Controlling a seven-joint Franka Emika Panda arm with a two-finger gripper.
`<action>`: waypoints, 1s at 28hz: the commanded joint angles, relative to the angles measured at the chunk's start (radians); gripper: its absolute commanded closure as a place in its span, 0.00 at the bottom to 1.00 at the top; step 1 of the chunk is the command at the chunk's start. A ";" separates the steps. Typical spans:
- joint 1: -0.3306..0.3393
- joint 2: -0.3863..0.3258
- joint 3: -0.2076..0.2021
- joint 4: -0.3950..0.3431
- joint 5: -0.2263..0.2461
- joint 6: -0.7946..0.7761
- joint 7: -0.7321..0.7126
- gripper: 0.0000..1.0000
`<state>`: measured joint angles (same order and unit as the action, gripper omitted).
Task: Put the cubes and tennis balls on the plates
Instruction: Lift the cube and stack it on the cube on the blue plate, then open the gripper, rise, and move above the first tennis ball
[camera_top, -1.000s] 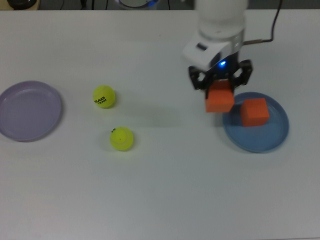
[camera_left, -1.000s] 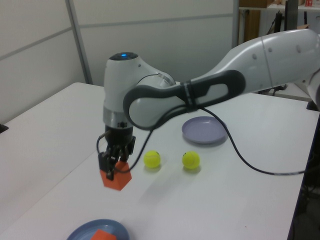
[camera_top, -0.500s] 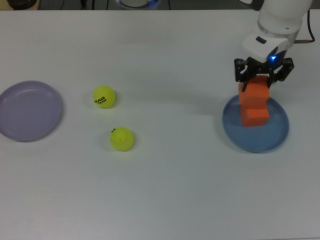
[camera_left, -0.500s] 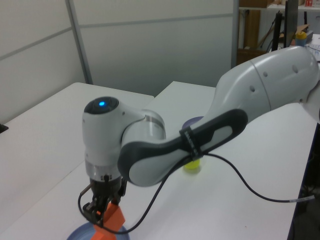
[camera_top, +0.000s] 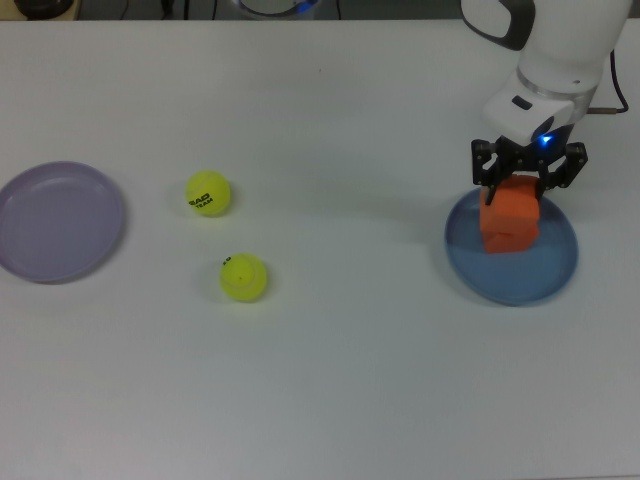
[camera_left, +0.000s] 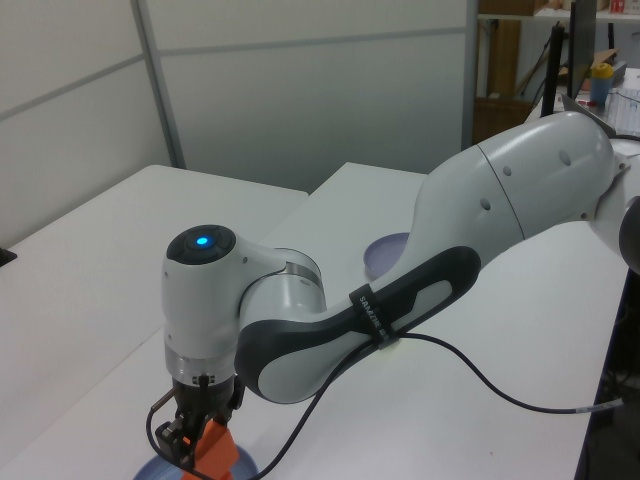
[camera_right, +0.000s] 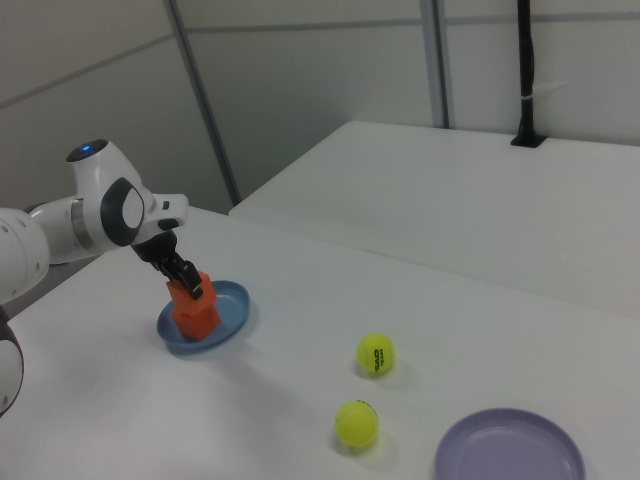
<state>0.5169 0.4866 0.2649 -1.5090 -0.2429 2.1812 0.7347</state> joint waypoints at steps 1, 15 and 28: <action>0.020 0.009 -0.006 -0.005 -0.021 0.022 0.045 1.00; 0.025 0.018 -0.007 -0.007 -0.027 0.071 0.066 0.00; -0.027 -0.184 -0.018 -0.013 0.100 -0.087 0.003 0.00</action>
<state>0.5189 0.4250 0.2617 -1.4905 -0.2286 2.1854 0.7752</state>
